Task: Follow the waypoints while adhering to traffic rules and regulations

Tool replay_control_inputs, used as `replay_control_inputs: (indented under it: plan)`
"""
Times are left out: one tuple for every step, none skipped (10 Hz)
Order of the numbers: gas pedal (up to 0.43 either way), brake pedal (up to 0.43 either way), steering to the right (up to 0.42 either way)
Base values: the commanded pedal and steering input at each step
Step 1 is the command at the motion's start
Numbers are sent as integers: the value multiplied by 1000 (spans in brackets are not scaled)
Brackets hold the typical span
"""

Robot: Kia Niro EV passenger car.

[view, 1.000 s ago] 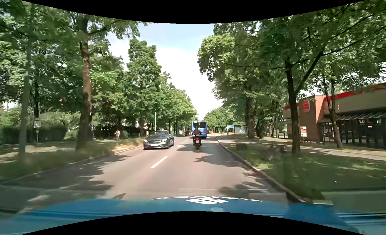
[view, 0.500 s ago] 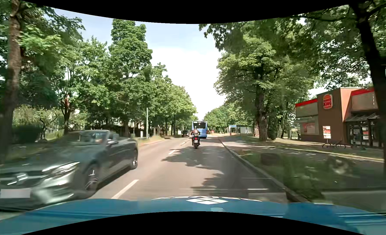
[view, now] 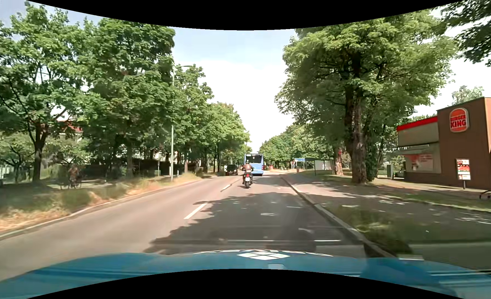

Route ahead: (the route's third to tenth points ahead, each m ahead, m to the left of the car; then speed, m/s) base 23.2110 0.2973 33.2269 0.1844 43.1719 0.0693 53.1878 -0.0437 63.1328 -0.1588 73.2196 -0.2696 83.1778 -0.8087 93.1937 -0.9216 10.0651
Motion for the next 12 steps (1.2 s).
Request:
replay_control_inputs:
  plan:
    - [98,0,-5]
    - [98,0,-5]
    - [98,0,-5]
    - [98,0,-5]
    - [98,0,-5]
    - [98,0,-4]
    - [98,0,-4]
    - [98,0,-4]
    - [98,0,-3]
    - [98,0,-2]
    - [98,0,-2]
    - [98,0,-2]
